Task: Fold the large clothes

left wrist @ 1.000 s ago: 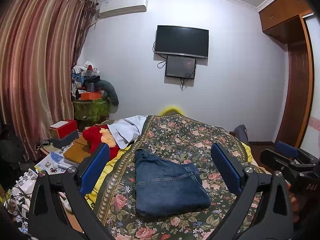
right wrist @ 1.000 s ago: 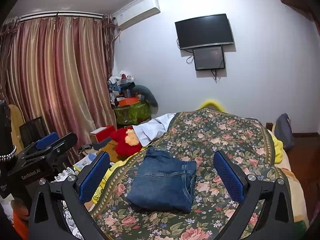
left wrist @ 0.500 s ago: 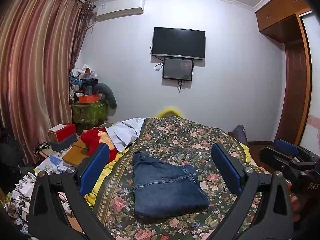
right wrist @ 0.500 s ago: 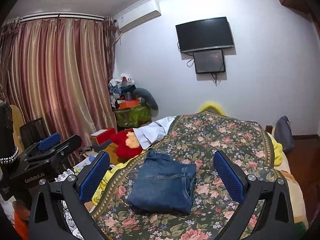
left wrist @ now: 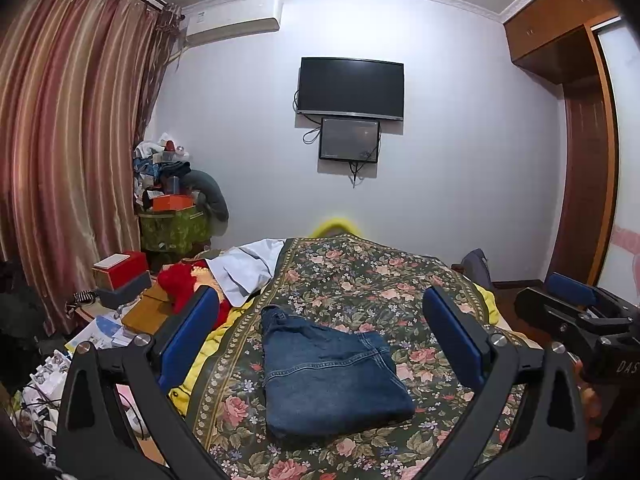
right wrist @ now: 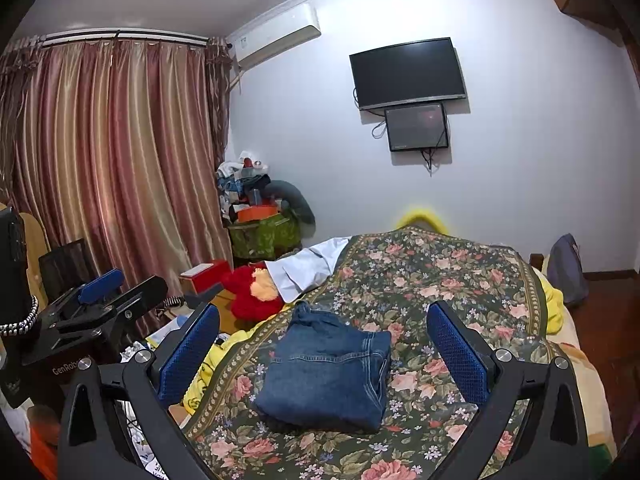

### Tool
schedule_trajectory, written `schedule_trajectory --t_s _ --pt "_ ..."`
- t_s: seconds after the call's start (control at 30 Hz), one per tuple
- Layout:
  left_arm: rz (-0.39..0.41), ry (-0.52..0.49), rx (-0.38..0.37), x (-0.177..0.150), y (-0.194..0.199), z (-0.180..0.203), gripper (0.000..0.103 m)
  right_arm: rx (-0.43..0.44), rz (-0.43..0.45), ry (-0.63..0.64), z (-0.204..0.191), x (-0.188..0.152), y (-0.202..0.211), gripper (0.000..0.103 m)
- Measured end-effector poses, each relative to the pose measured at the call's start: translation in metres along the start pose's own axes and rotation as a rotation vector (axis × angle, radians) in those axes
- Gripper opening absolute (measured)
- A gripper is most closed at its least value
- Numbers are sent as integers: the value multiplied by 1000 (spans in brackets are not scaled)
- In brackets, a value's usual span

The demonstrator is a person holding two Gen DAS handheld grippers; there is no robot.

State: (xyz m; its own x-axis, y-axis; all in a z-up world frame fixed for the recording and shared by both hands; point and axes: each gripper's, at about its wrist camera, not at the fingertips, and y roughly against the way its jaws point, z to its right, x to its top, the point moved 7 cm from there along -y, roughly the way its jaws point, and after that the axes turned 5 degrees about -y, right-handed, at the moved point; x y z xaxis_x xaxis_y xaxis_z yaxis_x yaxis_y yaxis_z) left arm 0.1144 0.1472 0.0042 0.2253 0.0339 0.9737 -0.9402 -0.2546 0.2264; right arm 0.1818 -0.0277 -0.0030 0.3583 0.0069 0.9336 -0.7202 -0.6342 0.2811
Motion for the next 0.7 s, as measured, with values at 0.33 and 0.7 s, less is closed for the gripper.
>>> schedule_trajectory --t_s 0.33,0.7 --pt "-2 -1 -16 2 -1 1 103 -9 7 -6 0 4 0 103" --pt "-4 -8 -23 1 0 7 103 -14 9 -10 0 3 1 103"
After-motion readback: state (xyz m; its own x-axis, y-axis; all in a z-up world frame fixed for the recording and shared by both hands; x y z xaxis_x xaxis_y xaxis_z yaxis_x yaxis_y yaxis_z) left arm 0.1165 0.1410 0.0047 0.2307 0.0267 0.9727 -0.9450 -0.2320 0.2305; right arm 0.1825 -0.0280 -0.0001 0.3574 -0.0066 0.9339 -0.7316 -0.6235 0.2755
